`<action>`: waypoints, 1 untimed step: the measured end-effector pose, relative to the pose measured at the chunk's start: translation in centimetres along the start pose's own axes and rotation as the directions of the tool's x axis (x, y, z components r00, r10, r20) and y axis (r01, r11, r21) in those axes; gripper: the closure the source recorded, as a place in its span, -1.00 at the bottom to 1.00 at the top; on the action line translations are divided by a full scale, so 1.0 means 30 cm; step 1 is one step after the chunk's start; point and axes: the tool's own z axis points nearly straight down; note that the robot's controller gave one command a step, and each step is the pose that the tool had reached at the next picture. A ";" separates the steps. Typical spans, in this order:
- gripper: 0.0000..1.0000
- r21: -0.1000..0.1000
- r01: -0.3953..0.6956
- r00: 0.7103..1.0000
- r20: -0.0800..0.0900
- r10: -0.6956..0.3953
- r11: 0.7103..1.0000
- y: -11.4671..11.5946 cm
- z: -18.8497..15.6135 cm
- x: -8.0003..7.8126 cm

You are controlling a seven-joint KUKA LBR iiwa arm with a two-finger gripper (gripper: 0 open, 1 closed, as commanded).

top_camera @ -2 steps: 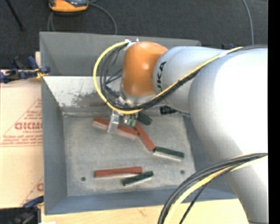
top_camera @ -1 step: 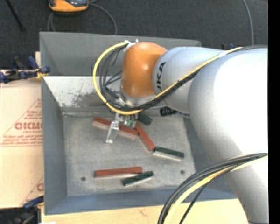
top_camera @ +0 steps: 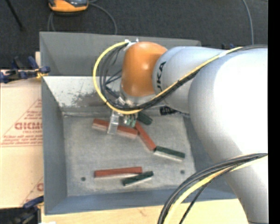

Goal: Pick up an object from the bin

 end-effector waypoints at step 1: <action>1.00 0.000 0.000 1.000 0.000 0.000 1.000 0.000 0.000 0.000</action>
Offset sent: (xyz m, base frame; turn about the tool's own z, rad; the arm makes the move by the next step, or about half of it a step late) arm -0.0476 0.0123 0.2021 -0.1095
